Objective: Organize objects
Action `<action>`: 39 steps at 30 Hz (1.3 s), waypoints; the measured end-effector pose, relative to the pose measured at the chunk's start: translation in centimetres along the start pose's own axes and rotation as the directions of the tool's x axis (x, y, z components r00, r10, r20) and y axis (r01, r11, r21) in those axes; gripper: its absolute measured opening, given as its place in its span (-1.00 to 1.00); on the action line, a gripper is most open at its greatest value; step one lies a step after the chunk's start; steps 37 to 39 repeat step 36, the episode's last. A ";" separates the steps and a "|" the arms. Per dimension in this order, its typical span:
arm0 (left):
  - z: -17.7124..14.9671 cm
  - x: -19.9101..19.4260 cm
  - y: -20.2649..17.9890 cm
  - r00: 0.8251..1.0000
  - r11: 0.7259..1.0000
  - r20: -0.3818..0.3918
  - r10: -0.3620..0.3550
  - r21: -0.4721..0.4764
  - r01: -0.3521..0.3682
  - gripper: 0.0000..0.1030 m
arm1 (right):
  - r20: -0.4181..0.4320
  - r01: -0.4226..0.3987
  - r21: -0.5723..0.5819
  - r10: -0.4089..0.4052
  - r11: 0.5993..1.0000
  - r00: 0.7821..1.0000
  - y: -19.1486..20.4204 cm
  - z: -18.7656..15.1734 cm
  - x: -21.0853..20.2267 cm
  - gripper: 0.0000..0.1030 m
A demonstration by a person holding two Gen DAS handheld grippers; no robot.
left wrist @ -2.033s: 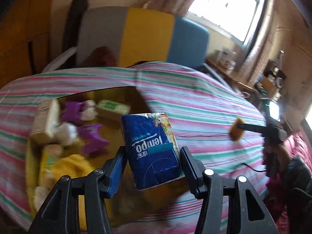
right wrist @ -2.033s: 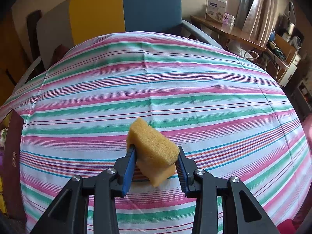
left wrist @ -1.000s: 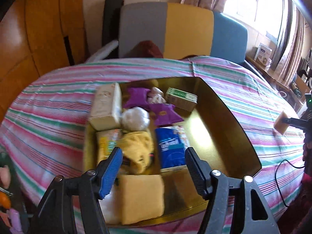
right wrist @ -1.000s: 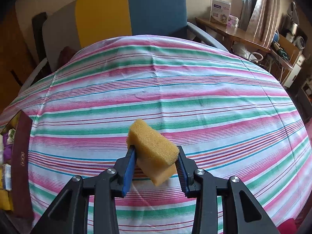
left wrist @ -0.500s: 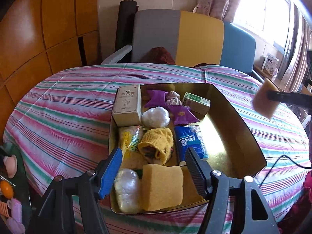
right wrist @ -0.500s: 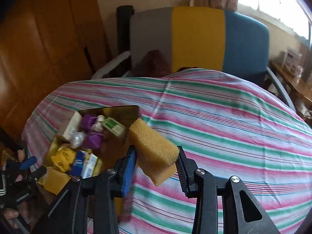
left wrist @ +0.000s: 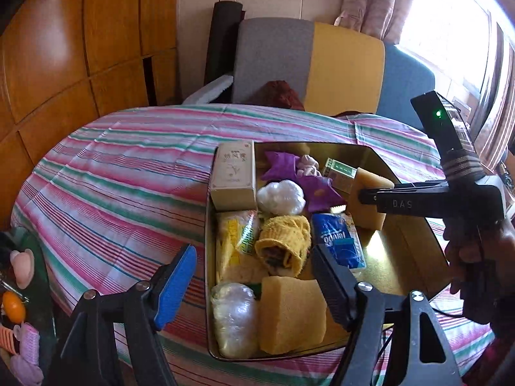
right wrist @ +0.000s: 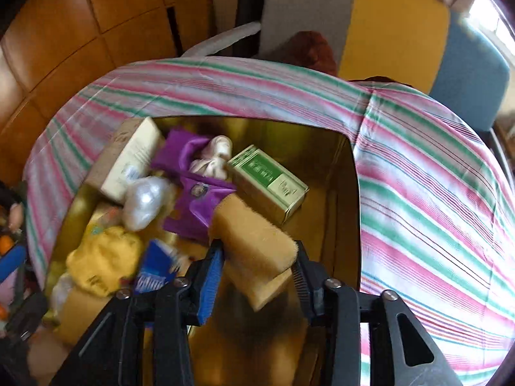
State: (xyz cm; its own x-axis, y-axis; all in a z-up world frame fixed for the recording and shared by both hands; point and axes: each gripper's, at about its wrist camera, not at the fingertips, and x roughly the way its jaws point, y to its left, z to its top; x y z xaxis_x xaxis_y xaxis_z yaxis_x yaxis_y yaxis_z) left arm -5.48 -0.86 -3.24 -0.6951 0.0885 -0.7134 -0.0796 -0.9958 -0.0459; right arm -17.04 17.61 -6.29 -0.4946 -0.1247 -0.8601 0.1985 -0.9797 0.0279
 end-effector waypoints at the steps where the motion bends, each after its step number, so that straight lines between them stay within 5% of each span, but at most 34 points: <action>1: 0.0 -0.2 -0.1 1.000 1.000 0.009 0.011 0.004 -0.011 0.45 | 0.007 -0.012 0.015 0.012 1.000 1.000 -0.2 -0.1 0.0 -0.03; 5: 0.2 -0.8 -0.1 0.998 0.999 0.042 0.048 0.005 -0.048 0.45 | 0.021 -0.040 0.061 0.039 0.997 0.999 -0.7 -0.7 -0.5 0.53; 17: 0.0 -2.4 -0.7 0.991 0.993 0.055 0.121 -0.008 -0.121 0.46 | 0.153 -0.094 0.181 0.066 0.979 0.986 -2.9 -5.4 -8.6 0.69; 23: -0.6 -2.5 -0.9 0.997 0.996 0.025 0.076 -0.050 -0.075 0.46 | 0.197 -0.071 0.173 0.036 0.982 0.980 -3.6 -9.4 -13.5 0.87; 32: -1.9 -4.1 -1.7 0.994 0.998 0.094 0.054 -0.042 -0.050 0.30 | 0.268 0.099 0.233 -0.162 0.967 0.950 -2.1 -11.2 -11.7 0.89; 39: -1.9 -4.1 -1.6 0.994 0.998 0.090 0.057 -0.039 -0.054 0.30 | 0.250 0.093 0.217 -0.147 0.972 0.957 -1.4 -11.1 -10.0 0.89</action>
